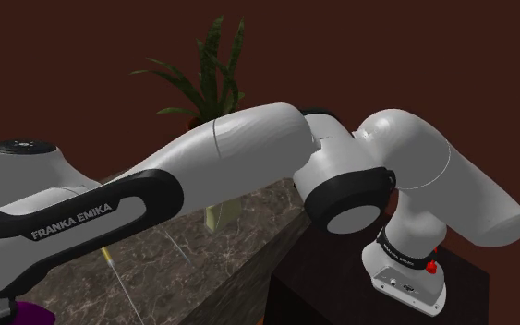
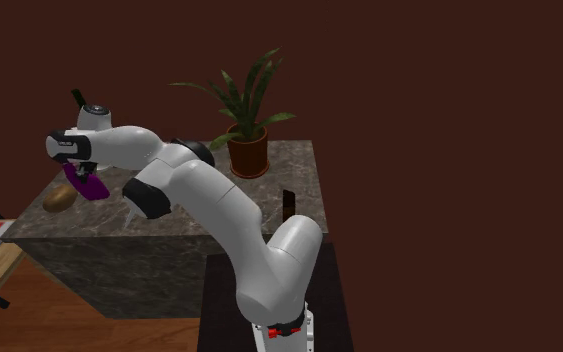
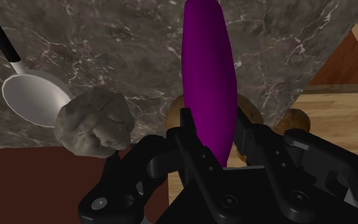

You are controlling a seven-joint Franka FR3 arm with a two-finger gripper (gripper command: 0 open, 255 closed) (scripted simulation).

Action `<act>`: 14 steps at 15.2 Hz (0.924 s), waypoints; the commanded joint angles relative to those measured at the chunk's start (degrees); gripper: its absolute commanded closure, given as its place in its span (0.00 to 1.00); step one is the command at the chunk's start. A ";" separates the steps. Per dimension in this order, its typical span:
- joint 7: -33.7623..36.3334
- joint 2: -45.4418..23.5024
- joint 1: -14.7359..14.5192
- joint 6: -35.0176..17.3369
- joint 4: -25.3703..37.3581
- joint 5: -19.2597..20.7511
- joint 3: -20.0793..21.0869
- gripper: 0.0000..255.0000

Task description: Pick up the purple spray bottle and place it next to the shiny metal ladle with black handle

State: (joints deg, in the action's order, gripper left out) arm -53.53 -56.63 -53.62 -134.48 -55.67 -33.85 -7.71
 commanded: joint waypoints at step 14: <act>-1.83 8.90 0.17 0.19 -9.35 -0.39 -0.49 0.00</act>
State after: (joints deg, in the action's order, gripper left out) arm -55.30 -47.94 -53.44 -134.26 -64.72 -34.23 -8.20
